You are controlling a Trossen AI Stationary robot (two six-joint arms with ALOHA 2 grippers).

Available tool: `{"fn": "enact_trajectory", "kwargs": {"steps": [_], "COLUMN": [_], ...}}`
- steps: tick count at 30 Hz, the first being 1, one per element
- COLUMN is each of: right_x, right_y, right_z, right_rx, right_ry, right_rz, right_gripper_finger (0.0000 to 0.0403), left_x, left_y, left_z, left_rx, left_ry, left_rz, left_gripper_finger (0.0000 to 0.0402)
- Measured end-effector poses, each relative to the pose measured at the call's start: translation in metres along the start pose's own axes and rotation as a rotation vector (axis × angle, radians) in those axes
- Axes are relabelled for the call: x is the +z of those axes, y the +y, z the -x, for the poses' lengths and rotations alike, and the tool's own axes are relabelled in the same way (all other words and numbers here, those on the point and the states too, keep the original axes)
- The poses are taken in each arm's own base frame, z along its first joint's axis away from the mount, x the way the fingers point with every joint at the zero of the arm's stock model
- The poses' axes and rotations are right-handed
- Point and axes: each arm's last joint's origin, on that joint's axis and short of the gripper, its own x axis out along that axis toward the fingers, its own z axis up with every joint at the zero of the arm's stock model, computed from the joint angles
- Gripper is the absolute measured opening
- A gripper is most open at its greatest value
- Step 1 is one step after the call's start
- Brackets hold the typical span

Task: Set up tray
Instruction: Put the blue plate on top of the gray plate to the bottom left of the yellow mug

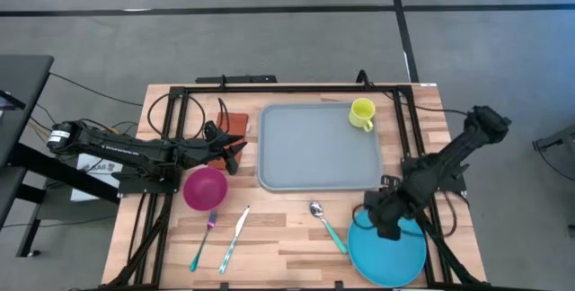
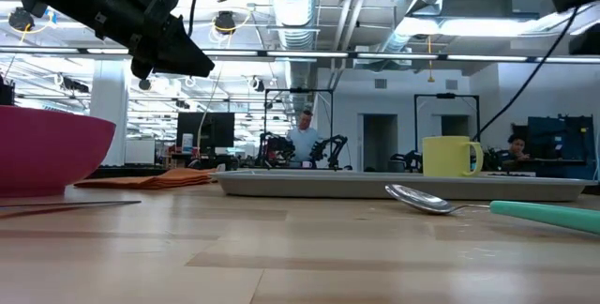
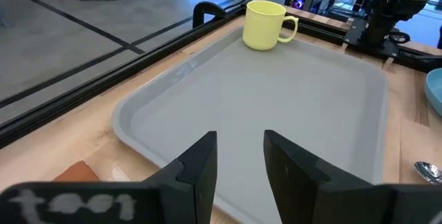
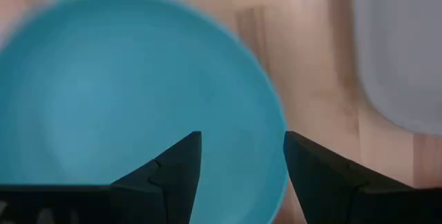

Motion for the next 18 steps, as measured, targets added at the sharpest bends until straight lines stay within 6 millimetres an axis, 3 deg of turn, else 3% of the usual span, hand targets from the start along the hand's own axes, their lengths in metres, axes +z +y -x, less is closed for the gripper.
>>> {"fn": "enact_trajectory", "kwargs": {"steps": [9,18], "right_x": [0.008,0.021], "right_y": [0.007,-0.003], "right_z": [-0.037,-0.044], "right_rx": [-0.15,-0.159], "right_ry": [0.143,0.178], "right_rz": [0.104,0.171], "right_gripper_finger": [0.0201,0.0201], "left_x": [-0.001,-0.006], "left_y": [0.0,-0.002], "left_z": [-0.001,-0.006], "left_rx": [0.003,0.011], "left_ry": [0.009,0.037], "left_rz": [0.026,0.024], "left_gripper_finger": [0.0107,0.0107]}}
